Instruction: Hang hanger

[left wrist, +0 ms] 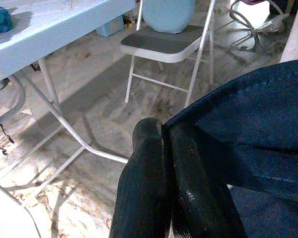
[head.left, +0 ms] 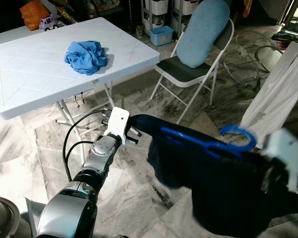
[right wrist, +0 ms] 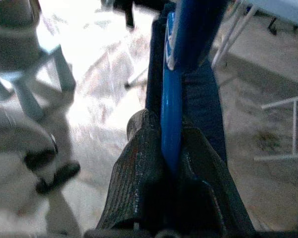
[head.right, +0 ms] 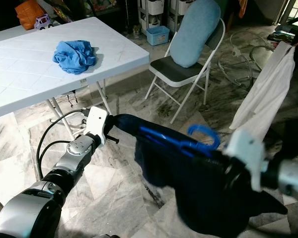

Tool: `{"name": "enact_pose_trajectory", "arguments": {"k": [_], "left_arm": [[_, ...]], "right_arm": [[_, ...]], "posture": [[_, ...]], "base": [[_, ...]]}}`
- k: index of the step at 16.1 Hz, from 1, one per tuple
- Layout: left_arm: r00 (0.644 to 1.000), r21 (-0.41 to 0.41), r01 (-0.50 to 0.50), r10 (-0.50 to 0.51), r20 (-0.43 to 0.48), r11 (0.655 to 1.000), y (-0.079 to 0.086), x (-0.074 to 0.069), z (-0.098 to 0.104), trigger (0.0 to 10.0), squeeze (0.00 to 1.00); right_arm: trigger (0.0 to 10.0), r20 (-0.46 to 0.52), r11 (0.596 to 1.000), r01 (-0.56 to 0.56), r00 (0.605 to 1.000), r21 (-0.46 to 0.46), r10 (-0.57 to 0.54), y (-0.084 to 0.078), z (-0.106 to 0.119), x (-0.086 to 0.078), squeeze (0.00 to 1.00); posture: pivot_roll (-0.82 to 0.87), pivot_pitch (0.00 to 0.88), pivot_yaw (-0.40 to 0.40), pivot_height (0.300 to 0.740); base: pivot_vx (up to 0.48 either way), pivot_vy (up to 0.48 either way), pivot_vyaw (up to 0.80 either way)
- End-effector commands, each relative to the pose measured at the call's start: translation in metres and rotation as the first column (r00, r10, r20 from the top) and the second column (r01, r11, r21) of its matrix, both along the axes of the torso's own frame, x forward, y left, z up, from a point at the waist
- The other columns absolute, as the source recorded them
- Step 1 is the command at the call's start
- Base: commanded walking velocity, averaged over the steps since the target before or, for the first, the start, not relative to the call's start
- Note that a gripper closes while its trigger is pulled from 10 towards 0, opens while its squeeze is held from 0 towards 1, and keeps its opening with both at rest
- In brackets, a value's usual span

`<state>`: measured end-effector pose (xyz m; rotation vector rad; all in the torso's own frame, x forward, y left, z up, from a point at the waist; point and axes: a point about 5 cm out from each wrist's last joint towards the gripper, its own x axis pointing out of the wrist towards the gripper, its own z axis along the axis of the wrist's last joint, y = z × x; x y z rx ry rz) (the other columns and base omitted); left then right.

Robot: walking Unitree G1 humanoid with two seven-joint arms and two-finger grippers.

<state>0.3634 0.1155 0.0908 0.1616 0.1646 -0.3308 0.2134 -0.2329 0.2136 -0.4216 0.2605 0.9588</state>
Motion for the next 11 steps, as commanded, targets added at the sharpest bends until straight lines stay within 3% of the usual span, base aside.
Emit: {"name": "enact_pose_trajectory", "arguments": {"k": [1,4,8,11], "left_arm": [[0.980,0.016,-0.179,0.180,-0.090,0.984,0.039,-0.006,-0.018,0.0,0.00],[0.983,0.012,-0.132,0.132,-0.125,0.991,0.030,-0.012,-0.027,0.0,0.00],[0.987,-0.014,-0.093,0.090,-0.132,0.996,0.020,-0.015,-0.030,0.0,0.00],[0.988,-0.025,-0.046,0.042,-0.146,0.999,0.012,-0.018,-0.033,0.0,0.00]], "right_arm": [[10.0,0.102,1.000,-0.017,0.995,0.025,0.014,-0.005,0.033,-0.002,0.00],[10.0,0.165,0.994,-0.002,0.986,0.111,-0.017,-0.009,0.051,0.003,0.00],[10.0,0.162,0.991,0.022,0.986,0.133,-0.043,-0.001,0.043,0.011,0.00],[10.0,0.219,0.970,0.060,0.969,0.235,-0.113,0.004,0.050,0.026,0.00]], "posture": [[-0.21,0.041,0.065,0.740],[-0.20,0.040,0.063,0.740],[-0.20,0.040,0.061,0.740],[-0.19,0.037,0.066,0.740]], "base": [[0.000,0.000,0.00],[0.000,0.000,0.00],[0.000,0.000,0.00],[0.000,0.000,0.00]]}}
